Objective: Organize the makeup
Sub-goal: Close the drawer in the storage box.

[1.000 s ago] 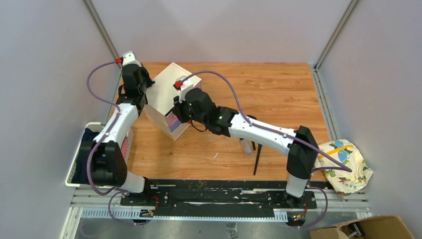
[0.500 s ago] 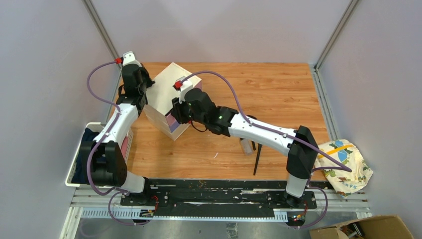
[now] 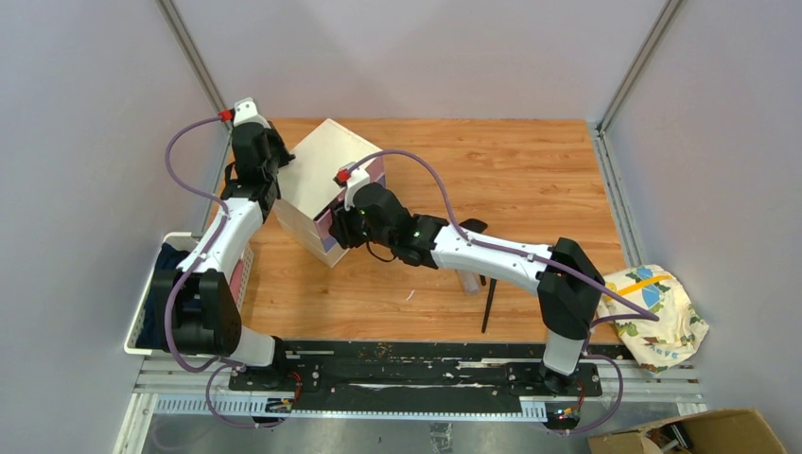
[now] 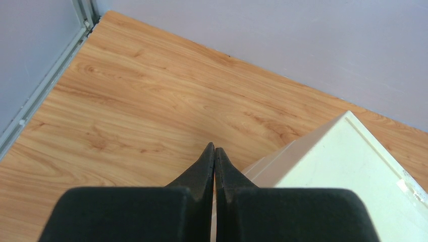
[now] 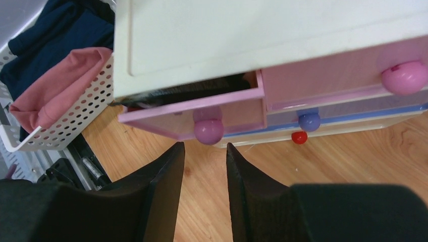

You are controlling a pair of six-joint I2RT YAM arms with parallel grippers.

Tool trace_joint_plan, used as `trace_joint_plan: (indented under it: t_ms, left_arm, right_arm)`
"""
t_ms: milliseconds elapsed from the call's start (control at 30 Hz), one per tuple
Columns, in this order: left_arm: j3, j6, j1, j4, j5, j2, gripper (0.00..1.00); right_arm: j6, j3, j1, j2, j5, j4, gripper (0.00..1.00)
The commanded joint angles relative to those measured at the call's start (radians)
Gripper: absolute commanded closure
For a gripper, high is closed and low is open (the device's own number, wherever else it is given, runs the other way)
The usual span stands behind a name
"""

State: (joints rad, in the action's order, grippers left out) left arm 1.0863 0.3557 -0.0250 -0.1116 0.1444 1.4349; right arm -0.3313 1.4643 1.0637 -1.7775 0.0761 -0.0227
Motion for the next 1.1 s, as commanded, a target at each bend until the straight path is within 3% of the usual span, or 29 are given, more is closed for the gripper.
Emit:
trace_joint_plan:
  t_ms: [0,267,567,767,900,1067]
  left_arm:
    - [-0.043,0.014,-0.025,0.121,-0.037,0.010,1.00]
    - [-0.045,0.010,-0.025,0.122,-0.037,0.012,1.00]
    - [-0.046,0.012,-0.024,0.121,-0.040,0.018,1.00]
    - [-0.046,0.012,-0.025,0.121,-0.043,0.015,1.00]
    - [-0.047,0.012,-0.024,0.121,-0.042,0.015,1.00]
    - [-0.046,0.010,-0.024,0.123,-0.038,0.011,1.00]
  right_arm:
    - [-0.033,-0.056,-0.026,0.019,-0.021,-0.090,0.60]
    - [-0.029,-0.176,-0.046,0.052,-0.060,-0.258,0.59]
    - [-0.131,-0.380,-0.101,0.167,-0.281,-0.542,0.59]
    - [-0.346,-0.448,-0.210,0.155,-0.474,-0.780,0.59]
    - [-0.545,-0.399,-0.271,0.068,-0.643,-0.899,0.58]
    - [-0.701,-0.352,-0.283,-0.030,-0.730,-0.994,0.58]
